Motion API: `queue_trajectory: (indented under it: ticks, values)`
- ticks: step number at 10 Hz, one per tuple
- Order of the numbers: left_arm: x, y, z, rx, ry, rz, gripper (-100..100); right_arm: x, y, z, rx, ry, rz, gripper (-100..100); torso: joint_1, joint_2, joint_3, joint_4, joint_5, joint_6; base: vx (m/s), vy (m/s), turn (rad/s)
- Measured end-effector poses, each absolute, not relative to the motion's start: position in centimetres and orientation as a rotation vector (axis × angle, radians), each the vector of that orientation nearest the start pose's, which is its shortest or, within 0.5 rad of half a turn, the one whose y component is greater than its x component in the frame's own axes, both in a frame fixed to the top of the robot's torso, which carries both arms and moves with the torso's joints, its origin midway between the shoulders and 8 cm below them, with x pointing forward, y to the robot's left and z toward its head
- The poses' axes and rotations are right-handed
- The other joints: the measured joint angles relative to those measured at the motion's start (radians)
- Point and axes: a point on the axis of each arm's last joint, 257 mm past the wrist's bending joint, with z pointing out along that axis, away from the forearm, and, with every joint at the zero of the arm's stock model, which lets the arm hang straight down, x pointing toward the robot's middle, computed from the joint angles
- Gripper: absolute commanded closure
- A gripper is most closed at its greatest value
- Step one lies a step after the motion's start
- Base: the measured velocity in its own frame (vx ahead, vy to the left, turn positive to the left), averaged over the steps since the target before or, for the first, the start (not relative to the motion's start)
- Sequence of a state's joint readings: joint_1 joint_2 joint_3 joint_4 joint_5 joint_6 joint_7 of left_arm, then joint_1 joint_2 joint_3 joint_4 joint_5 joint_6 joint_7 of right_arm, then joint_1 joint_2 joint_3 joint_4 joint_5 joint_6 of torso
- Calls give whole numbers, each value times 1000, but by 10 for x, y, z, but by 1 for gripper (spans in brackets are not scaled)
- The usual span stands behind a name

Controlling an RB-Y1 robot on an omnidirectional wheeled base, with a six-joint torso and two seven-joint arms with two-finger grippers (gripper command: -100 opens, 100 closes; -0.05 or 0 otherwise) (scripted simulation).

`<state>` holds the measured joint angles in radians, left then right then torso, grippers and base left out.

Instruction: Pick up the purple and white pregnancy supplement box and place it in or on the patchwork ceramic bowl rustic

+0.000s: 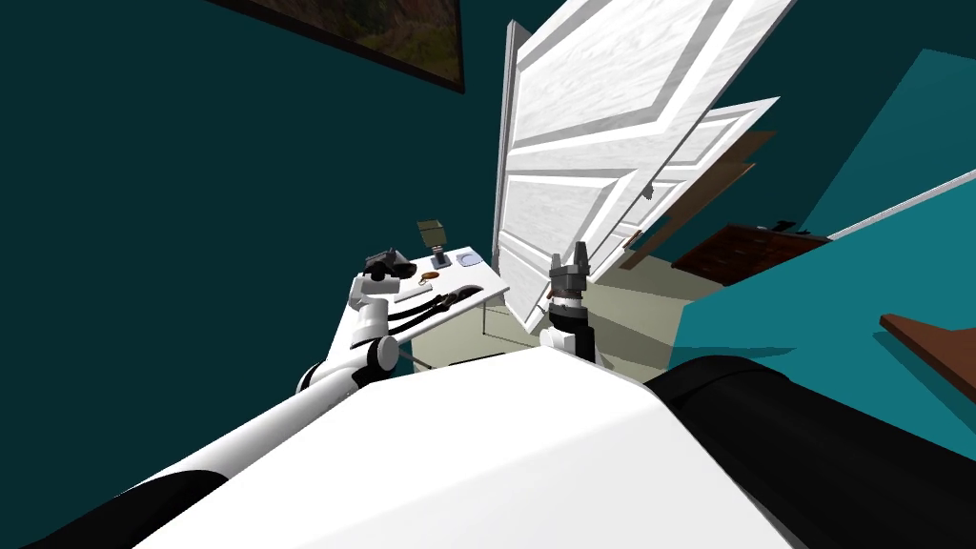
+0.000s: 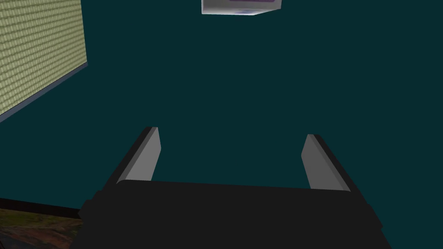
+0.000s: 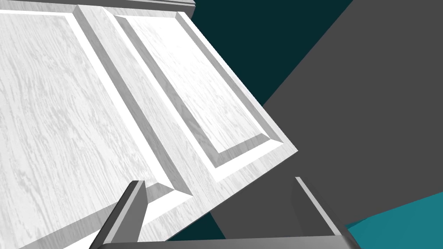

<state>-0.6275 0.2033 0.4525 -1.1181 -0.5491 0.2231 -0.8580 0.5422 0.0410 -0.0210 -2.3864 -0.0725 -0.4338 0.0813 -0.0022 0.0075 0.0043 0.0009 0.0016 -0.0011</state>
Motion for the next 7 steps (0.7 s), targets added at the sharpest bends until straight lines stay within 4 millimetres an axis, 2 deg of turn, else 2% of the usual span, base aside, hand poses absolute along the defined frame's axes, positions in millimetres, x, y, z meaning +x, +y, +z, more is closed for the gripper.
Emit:
queue_trajectory:
  ticks: [1, 2, 7]
  values:
    - [672, 434, -102, -468, 1511, 142, -100, 326, -300, 46, 694, 554, 1236, 0, 0, 0, 0, 0, 0, 0, -7, 3, 5]
    - [672, 434, -101, -468, 1513, 143, 0, 326, -300, 46, 694, 554, 1236, 0, 0, 0, 0, 0, 0, 0, 0, 0, 0]
    - [672, 434, -101, -468, 1513, 143, 0, 326, -300, 46, 694, 554, 1236, 0, 0, -1, -1, 0, 0, 0, 0, 0, 0]
